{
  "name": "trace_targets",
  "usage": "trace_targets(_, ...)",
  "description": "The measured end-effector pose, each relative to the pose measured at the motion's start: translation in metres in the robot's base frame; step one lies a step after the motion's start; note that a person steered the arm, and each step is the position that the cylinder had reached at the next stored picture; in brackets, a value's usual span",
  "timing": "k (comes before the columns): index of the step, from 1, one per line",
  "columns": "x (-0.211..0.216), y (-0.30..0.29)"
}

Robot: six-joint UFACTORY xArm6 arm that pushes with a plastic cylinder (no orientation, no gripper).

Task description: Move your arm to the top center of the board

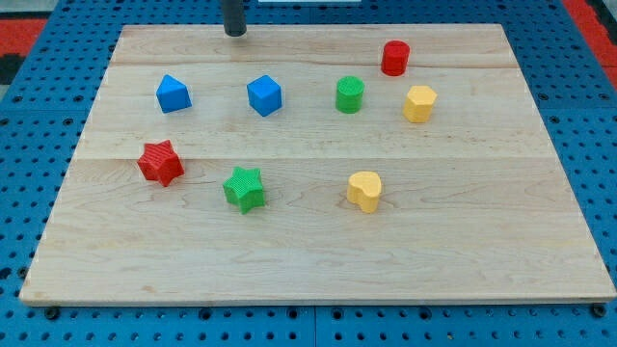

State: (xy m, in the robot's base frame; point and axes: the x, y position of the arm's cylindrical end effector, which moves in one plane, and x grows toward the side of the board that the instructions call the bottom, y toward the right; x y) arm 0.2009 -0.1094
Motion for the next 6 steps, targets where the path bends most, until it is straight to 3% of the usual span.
trace_targets(3, 0.003, 0.005)
trace_targets(6, 0.033, 0.084)
